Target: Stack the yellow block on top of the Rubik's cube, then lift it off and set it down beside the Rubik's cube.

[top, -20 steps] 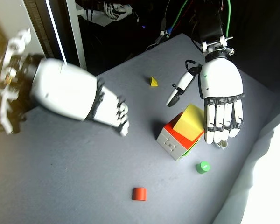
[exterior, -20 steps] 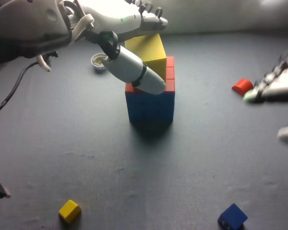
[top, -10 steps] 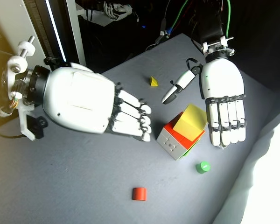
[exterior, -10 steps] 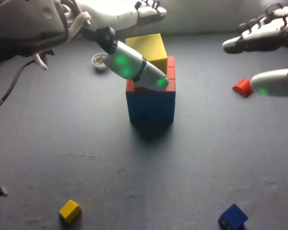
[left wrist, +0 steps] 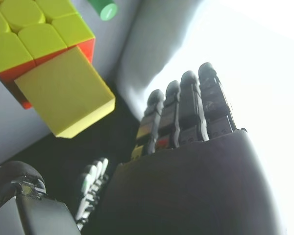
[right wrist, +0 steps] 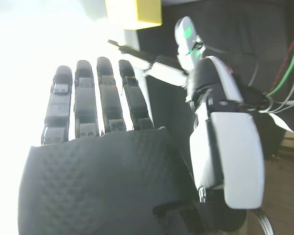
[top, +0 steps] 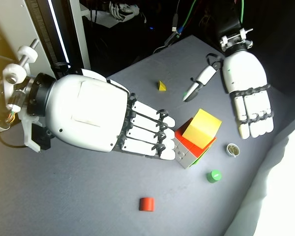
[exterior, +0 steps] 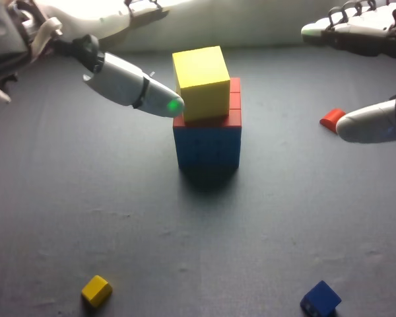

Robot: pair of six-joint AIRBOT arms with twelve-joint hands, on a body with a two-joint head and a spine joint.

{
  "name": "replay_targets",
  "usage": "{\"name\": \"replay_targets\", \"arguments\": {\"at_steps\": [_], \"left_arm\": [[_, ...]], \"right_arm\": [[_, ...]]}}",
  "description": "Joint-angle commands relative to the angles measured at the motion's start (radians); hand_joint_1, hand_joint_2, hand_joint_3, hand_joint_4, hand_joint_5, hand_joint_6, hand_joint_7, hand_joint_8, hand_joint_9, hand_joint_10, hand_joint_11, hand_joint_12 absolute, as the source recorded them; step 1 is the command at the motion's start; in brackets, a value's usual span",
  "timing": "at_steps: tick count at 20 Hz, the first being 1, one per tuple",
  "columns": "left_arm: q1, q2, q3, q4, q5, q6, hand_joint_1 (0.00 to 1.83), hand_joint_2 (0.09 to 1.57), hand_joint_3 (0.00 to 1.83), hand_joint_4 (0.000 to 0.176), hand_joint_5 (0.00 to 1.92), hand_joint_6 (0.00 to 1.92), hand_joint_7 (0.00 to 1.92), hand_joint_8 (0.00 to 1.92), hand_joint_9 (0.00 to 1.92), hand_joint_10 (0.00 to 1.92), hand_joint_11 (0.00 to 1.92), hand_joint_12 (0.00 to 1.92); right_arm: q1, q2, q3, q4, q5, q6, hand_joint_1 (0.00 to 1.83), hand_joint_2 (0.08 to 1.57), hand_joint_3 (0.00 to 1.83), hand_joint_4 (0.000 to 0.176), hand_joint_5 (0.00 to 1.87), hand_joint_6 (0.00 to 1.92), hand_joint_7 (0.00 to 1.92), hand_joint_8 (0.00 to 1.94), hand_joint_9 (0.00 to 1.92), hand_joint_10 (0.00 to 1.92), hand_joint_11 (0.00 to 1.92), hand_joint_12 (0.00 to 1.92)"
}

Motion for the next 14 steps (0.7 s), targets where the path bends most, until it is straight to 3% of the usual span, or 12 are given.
{"name": "replay_targets", "arguments": {"at_steps": [1, 3, 5, 7, 10, 13, 14], "left_arm": [[0.008, 0.03, -0.009, 0.006, -0.106, -0.014, 0.1, 0.76, 0.0, 0.0, 0.0, 0.0, 0.0, 0.0, 0.0, 0.0, 0.04, 0.02], [0.045, 0.057, -0.028, 0.063, -0.134, -0.093, 0.1, 0.77, 0.01, 0.0, 0.0, 0.0, 0.0, 0.0, 0.0, 0.0, 0.02, 0.01], [0.099, 0.093, -0.063, 0.1, -0.179, -0.166, 0.08, 0.78, 0.01, 0.0, 0.0, 0.0, 0.0, 0.0, 0.0, 0.0, 0.0, 0.0], [0.166, 0.138, -0.109, 0.17, -0.217, -0.278, 0.12, 0.79, 0.01, 0.0, 0.0, 0.0, 0.0, 0.0, 0.0, 0.0, 0.04, 0.02], [0.241, 0.195, -0.171, 0.227, -0.225, -0.36, 0.11, 0.8, 0.01, 0.0, 0.0, 0.0, 0.0, 0.0, 0.0, 0.0, 0.02, 0.01], [0.329, 0.244, -0.227, 0.373, -0.271, -0.54, 0.13, 0.79, 0.01, 0.0, 0.0, 0.0, 0.0, 0.0, 0.01, 0.0, 0.05, 0.02], [0.364, 0.265, -0.252, 0.471, -0.29, -0.643, 0.13, 0.79, 0.01, 0.0, 0.02, 0.01, 0.02, 0.01, 0.03, 0.01, 0.06, 0.03]], "right_arm": [[0.016, 0.014, 0.009, 0.022, 0.14, 0.003, 0.47, 0.97, 0.0, 0.0, 0.0, 0.0, 0.0, 0.0, 0.0, 0.0, 0.0, 0.0], [0.038, 0.0, 0.02, 0.033, 0.144, 0.002, 0.69, 0.93, 0.0, 0.0, 0.0, 0.0, 0.0, 0.0, 0.0, 0.0, 0.0, 0.0], [0.08, -0.044, 0.045, 0.068, 0.059, 0.002, 0.84, 0.93, 0.0, 0.0, 0.0, 0.0, 0.0, 0.0, 0.0, 0.0, 0.0, 0.0], [0.105, -0.117, 0.102, 0.1, 0.042, 0.003, 0.88, 0.97, 0.0, 0.0, 0.0, 0.0, 0.0, 0.0, 0.0, 0.0, 0.0, 0.0], [0.128, -0.198, 0.166, 0.111, 0.009, 0.002, 0.86, 0.99, 0.0, 0.0, 0.0, 0.0, 0.0, 0.0, 0.0, 0.0, 0.0, 0.0], [0.143, -0.259, 0.201, 0.111, -0.018, 0.001, 0.86, 1.01, 0.0, 0.0, 0.0, 0.0, 0.0, 0.0, 0.0, 0.0, 0.0, 0.0], [0.15, -0.282, 0.212, 0.115, -0.026, 0.001, 0.83, 1.04, 0.0, 0.0, 0.0, 0.0, 0.0, 0.0, 0.0, 0.0, 0.0, 0.0]]}}
